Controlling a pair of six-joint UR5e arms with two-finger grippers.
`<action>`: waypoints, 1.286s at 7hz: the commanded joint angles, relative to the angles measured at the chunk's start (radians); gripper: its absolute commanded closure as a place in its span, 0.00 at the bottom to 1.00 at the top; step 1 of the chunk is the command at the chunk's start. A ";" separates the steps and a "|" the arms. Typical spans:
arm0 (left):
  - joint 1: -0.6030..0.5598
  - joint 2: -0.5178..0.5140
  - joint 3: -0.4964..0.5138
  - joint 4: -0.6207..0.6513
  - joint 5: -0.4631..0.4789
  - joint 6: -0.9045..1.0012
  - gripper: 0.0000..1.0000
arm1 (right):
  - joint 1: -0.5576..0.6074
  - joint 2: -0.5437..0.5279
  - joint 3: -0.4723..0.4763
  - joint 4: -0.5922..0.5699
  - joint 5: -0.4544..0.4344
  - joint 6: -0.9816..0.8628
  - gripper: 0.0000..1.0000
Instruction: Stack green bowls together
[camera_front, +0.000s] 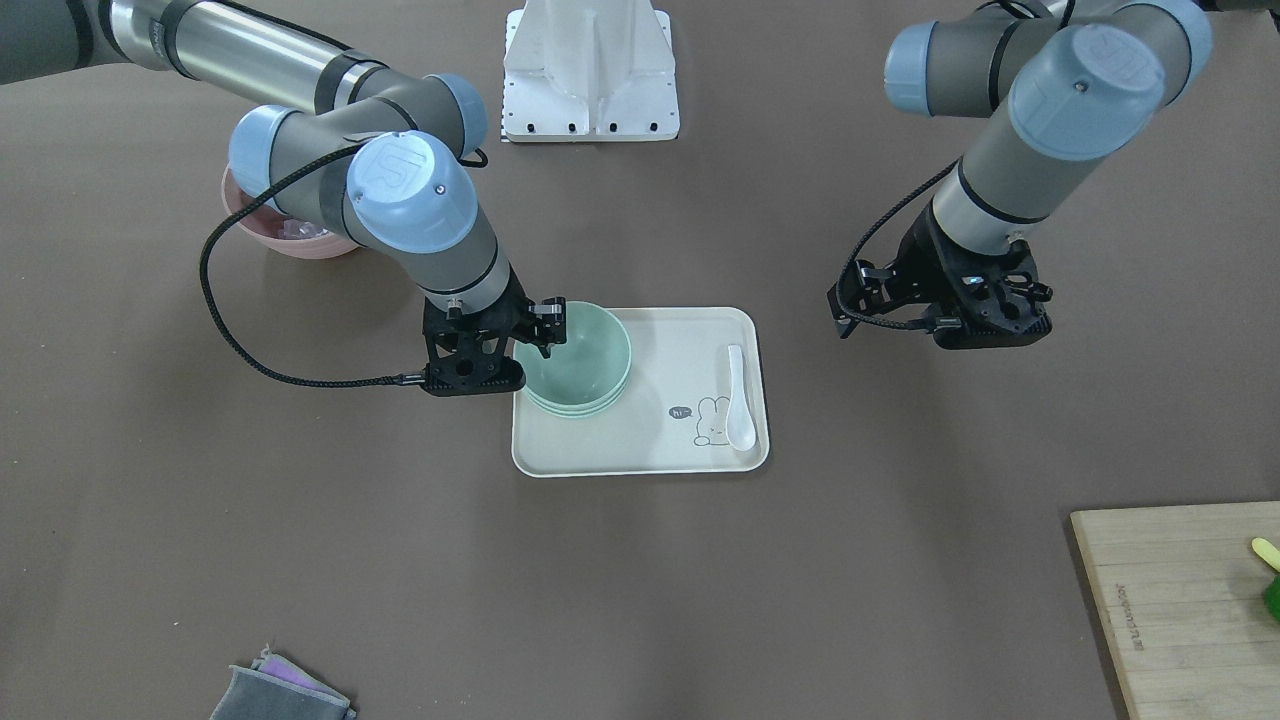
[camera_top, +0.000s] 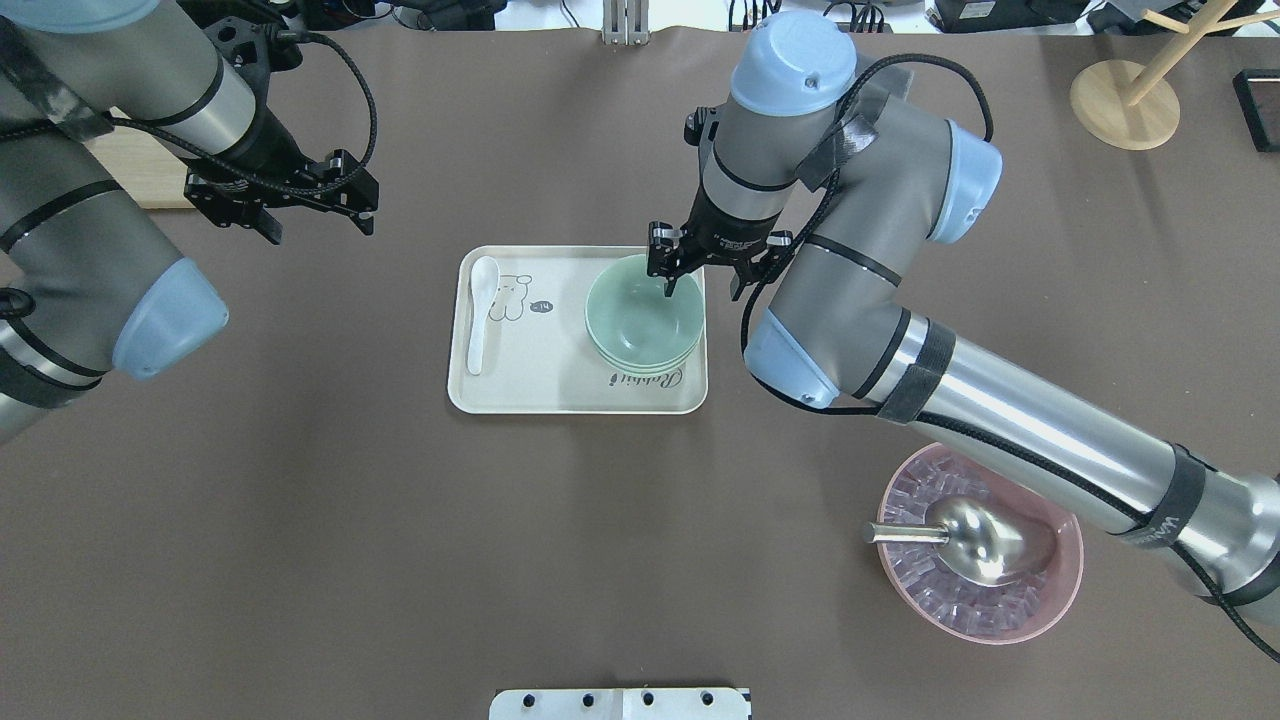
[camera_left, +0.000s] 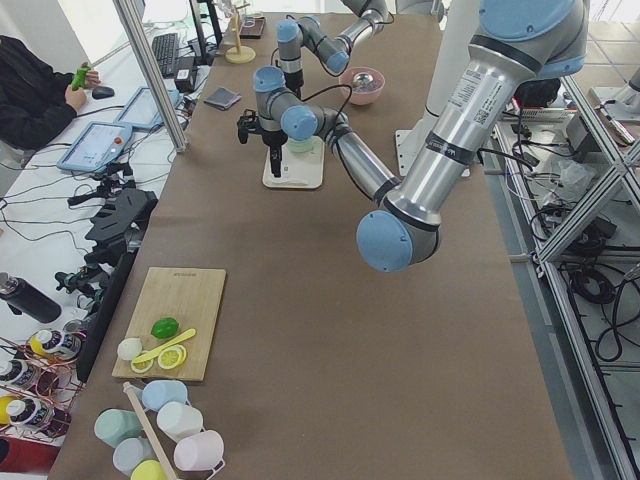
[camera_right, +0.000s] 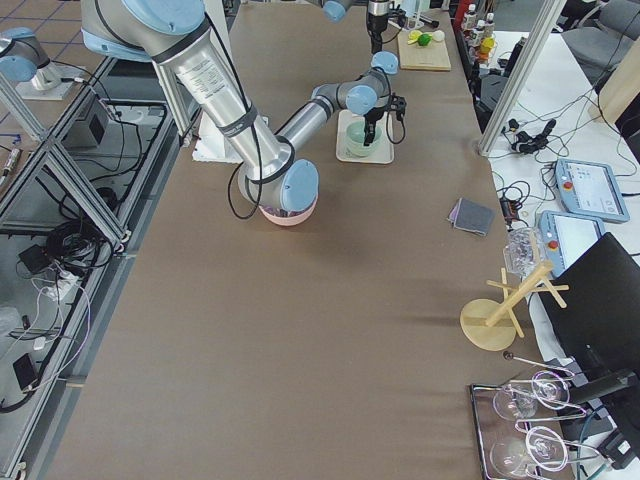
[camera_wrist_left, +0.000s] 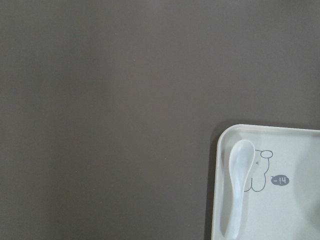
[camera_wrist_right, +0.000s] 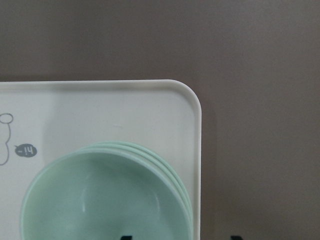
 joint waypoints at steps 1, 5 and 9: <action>-0.016 0.015 -0.049 0.006 0.004 0.003 0.01 | 0.134 -0.034 0.142 -0.159 0.092 -0.013 0.00; -0.226 0.211 -0.118 0.006 -0.001 0.290 0.01 | 0.472 -0.338 0.310 -0.466 0.080 -0.724 0.00; -0.474 0.302 0.023 0.008 -0.180 0.568 0.01 | 0.817 -0.530 -0.116 -0.077 0.166 -1.041 0.00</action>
